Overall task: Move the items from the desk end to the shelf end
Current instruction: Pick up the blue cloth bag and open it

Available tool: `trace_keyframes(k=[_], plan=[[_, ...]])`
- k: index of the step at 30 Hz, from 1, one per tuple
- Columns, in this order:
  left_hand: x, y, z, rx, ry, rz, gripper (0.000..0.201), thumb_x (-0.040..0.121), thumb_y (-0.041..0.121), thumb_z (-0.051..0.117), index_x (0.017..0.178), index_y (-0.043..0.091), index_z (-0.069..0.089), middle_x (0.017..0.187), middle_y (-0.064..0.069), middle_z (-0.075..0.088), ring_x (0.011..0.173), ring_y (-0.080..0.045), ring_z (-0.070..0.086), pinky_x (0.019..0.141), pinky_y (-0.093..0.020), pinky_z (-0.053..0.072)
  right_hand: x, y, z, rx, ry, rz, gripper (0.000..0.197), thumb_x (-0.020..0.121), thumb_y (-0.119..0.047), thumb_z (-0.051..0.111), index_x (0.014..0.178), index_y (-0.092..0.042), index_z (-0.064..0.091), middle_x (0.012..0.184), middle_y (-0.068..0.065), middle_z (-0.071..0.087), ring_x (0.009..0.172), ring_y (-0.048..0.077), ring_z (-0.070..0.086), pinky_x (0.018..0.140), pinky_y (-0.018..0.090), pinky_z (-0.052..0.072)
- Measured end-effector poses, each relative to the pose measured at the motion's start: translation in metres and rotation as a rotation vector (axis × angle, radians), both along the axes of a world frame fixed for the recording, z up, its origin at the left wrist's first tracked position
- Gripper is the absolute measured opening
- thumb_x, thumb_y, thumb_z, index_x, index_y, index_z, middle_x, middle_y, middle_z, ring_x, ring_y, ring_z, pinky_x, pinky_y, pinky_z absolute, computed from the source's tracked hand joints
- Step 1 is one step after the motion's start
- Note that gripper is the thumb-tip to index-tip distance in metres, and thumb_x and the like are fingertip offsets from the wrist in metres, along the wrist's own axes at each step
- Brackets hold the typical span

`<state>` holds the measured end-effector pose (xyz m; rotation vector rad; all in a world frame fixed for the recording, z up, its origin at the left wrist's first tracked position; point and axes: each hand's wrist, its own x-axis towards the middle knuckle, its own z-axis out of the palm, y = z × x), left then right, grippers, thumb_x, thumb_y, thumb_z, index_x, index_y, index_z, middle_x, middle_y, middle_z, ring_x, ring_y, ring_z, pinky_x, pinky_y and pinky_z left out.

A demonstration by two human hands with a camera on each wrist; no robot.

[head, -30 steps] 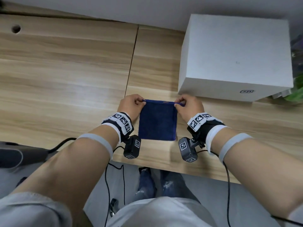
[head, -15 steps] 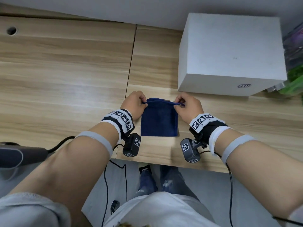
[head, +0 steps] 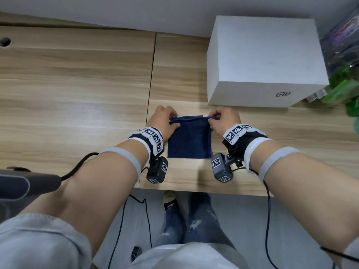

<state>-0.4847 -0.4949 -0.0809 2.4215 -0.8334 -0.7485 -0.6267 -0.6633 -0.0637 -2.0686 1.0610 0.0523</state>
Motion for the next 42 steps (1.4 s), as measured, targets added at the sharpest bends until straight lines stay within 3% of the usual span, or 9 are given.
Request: trace_keyframes(k=[6,11,16,20,24,27,30,37,42], plan=[[-0.007,0.007,0.001,-0.075,-0.045,-0.058,0.013,0.081,0.02,0.077,0.086,0.023,0.066,0.098,0.003,0.049,0.088,-0.018,0.052,0.083,-0.036,0.051,-0.002,0.001,-0.005,0.013,0.046,-0.012,0.013,0.079,-0.011,0.06,0.081,-0.021,0.068,0.077,-0.003,0.069,0.076,0.017,0.067,0.066,0.021,0.046],[-0.005,0.007,-0.001,-0.097,-0.003,0.009,0.03,0.086,0.016,0.073,0.114,0.021,0.065,0.104,0.005,0.052,0.093,-0.013,0.059,0.092,-0.033,0.053,-0.007,0.0,-0.007,0.037,0.028,0.016,0.013,0.079,-0.009,0.061,0.084,-0.018,0.069,0.076,-0.006,0.066,0.078,0.017,0.065,0.057,0.012,0.038],[0.001,-0.003,-0.002,0.028,-0.069,-0.042,0.015,0.088,0.028,0.07,0.103,0.024,0.067,0.107,0.004,0.047,0.102,-0.017,0.053,0.088,-0.036,0.052,-0.003,-0.004,-0.01,0.055,-0.004,-0.006,0.014,0.079,-0.012,0.06,0.076,-0.024,0.066,0.078,-0.003,0.071,0.075,0.018,0.069,0.07,0.026,0.054],[0.002,-0.008,0.005,0.065,-0.059,-0.056,0.004,0.089,0.024,0.067,0.093,0.025,0.065,0.101,0.003,0.056,0.102,-0.021,0.055,0.086,-0.041,0.054,-0.003,-0.006,-0.005,0.109,-0.071,-0.021,0.016,0.082,-0.007,0.06,0.078,-0.022,0.065,0.074,-0.006,0.067,0.061,0.017,0.071,0.06,0.029,0.055],[-0.001,0.003,0.018,-0.02,0.055,0.033,0.01,0.089,0.019,0.068,0.09,0.026,0.06,0.086,0.005,0.064,0.082,-0.016,0.06,0.073,-0.024,0.047,-0.012,-0.002,0.008,0.18,-0.124,-0.004,0.015,0.074,-0.003,0.062,0.077,-0.017,0.067,0.077,0.0,0.069,0.068,0.02,0.07,0.05,0.022,0.048],[-0.009,0.017,0.035,-0.075,0.074,0.014,0.011,0.087,0.015,0.071,0.089,0.024,0.065,0.083,0.008,0.065,0.077,-0.012,0.058,0.062,-0.005,0.038,-0.025,0.004,0.019,0.131,-0.119,0.081,0.013,0.071,-0.007,0.068,0.075,-0.019,0.068,0.076,-0.004,0.07,0.062,0.011,0.062,0.058,0.016,0.046],[-0.02,0.036,0.044,-0.096,0.112,-0.03,0.014,0.086,0.012,0.073,0.095,0.022,0.074,0.086,0.009,0.068,0.076,-0.008,0.057,0.063,0.0,0.038,-0.045,0.017,0.024,0.107,-0.114,0.161,0.013,0.072,-0.008,0.07,0.075,-0.02,0.068,0.077,-0.006,0.069,0.062,0.006,0.058,0.063,0.017,0.044],[-0.057,0.069,0.026,0.007,0.131,-0.135,0.019,0.083,0.012,0.075,0.101,0.016,0.078,0.099,0.005,0.064,0.087,-0.013,0.064,0.079,-0.013,0.044,-0.088,0.053,0.004,0.025,0.042,0.266,0.018,0.076,-0.006,0.069,0.09,-0.017,0.072,0.089,-0.004,0.053,0.074,0.013,0.055,0.076,0.023,0.044],[-0.071,0.067,0.015,0.112,0.088,0.2,0.036,0.088,0.032,0.071,0.113,0.013,0.053,0.096,-0.004,0.065,0.087,-0.023,0.061,0.082,-0.034,0.052,-0.09,0.07,-0.009,0.039,0.085,-0.107,0.016,0.086,-0.023,0.063,0.101,-0.017,0.057,0.088,-0.001,0.066,0.077,0.016,0.058,0.057,0.02,0.037]])
